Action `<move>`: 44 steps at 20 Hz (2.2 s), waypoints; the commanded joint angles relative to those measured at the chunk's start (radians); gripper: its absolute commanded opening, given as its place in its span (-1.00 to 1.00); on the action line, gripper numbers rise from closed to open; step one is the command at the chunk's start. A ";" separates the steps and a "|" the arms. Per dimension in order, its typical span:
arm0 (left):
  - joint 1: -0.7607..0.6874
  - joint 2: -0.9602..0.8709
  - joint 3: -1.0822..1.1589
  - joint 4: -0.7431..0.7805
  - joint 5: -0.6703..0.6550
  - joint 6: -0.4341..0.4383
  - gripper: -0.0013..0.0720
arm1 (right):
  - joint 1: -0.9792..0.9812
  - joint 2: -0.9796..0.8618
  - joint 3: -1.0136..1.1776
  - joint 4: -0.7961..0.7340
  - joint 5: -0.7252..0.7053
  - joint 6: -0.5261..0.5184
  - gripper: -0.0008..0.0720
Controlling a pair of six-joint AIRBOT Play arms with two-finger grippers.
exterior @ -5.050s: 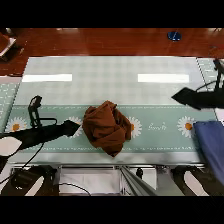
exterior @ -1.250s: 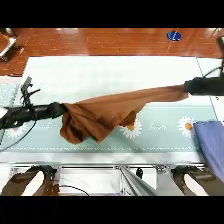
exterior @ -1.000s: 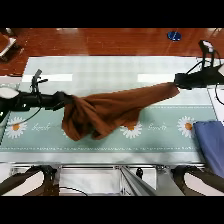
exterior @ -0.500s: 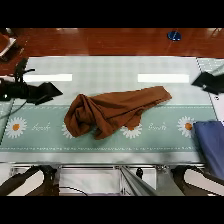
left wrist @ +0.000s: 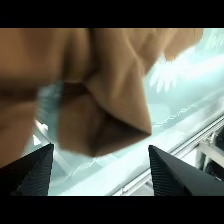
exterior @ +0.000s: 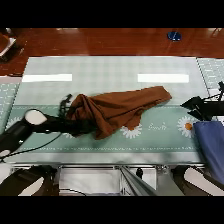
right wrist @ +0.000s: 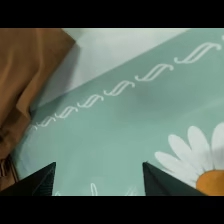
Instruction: Fold the shirts.
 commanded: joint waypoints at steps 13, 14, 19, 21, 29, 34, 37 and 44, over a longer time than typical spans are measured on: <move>-0.163 -0.327 0.316 -0.099 -0.029 0.108 -0.89 | 0.182 -0.282 0.177 0.111 -0.087 0.004 0.72; -0.157 -0.327 0.319 -0.099 -0.032 0.108 -0.89 | 0.209 -0.324 0.216 0.120 -0.085 0.004 0.72; -0.151 -0.327 0.320 -0.100 -0.032 0.108 -0.89 | 0.323 -0.543 0.436 0.119 -0.038 0.070 0.71; -0.151 -0.327 0.320 -0.100 -0.030 0.107 -0.89 | 0.358 -0.611 0.514 0.119 0.003 0.076 0.61; 0.041 -0.216 0.555 -0.092 -0.095 0.089 -0.89 | 0.396 -0.556 0.895 0.106 0.119 0.067 -0.92; 0.311 -0.039 1.017 -0.092 -0.090 0.048 -0.89 | 0.396 -0.352 1.360 0.049 0.088 0.088 -0.92; 0.443 0.014 1.262 -0.091 -0.154 0.029 -0.89 | 0.396 -0.140 1.399 0.017 0.060 0.080 -0.92; 0.644 0.163 1.540 0.079 -0.298 -0.044 -0.89 | 0.396 0.304 1.399 -0.199 0.132 0.053 -0.92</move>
